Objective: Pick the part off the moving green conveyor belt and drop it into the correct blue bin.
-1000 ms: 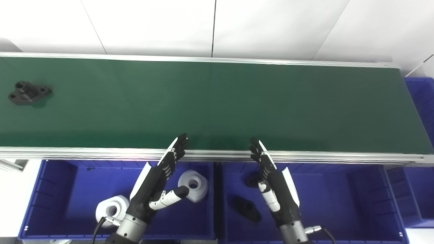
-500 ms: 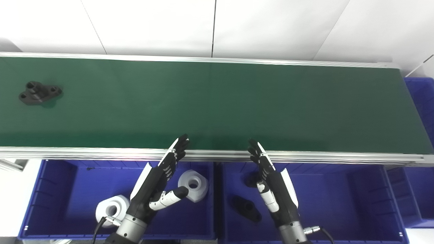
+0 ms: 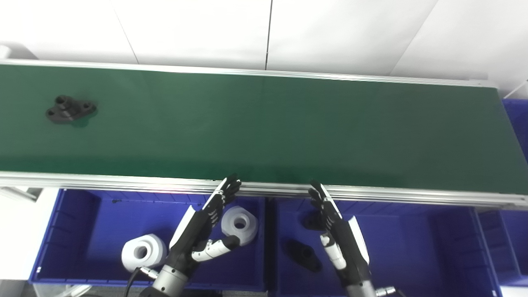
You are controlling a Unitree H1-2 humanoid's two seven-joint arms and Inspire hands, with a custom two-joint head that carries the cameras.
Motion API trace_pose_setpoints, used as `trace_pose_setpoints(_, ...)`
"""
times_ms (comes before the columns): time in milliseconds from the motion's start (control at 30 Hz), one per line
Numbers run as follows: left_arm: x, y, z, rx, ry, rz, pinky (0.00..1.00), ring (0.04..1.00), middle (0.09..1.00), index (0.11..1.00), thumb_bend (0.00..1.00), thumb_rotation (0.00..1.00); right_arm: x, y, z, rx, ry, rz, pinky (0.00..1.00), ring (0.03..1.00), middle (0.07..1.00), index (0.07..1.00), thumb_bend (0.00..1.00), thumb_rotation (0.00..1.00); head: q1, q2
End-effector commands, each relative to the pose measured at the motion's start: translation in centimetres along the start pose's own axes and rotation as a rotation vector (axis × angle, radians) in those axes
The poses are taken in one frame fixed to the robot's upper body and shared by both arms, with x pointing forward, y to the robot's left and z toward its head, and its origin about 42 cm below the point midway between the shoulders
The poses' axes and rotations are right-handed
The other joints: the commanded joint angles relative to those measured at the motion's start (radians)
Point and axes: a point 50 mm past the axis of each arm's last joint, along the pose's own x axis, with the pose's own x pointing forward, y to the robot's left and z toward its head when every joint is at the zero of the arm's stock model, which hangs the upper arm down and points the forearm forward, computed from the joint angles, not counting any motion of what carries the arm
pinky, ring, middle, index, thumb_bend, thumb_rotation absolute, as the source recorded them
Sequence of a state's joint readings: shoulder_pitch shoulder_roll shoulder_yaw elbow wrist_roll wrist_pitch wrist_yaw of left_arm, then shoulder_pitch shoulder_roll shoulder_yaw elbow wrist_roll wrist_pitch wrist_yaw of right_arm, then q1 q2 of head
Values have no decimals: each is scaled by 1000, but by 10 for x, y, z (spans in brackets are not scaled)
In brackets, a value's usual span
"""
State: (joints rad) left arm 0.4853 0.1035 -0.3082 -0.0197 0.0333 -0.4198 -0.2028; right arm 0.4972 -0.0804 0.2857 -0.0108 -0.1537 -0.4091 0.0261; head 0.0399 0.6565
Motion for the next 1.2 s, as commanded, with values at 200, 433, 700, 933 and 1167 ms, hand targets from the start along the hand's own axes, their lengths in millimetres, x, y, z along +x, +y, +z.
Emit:
trace_pose_setpoints(200,6,-4,-4,10,-30,-4,908,944,937,951,892,651,3,-6,-1,-5,-54,-4,917,942,979,943,870,979,36,-78)
trace_pose_setpoints(433,7,-8,-8,4,-18,4,867,931,903,916,906,639,4,-11,-7,-10,-39,-1,930,959,982,959,854,978,83,-119)
trace_pose_setpoints(700,11,-11,-13,-1,-6,-7,849,921,908,913,881,633,4,-15,-11,-7,-26,-2,969,970,989,970,870,969,107,-152)
trace_pose_setpoints(933,14,-13,-12,1,-7,-19,847,921,909,903,901,649,3,-20,-5,-7,-48,-2,967,976,990,975,871,959,141,-161)
trace_pose_setpoints(1167,17,-16,-14,-18,-11,0,801,889,889,885,874,616,7,-23,16,-55,-122,-33,933,941,974,993,825,867,130,-144)
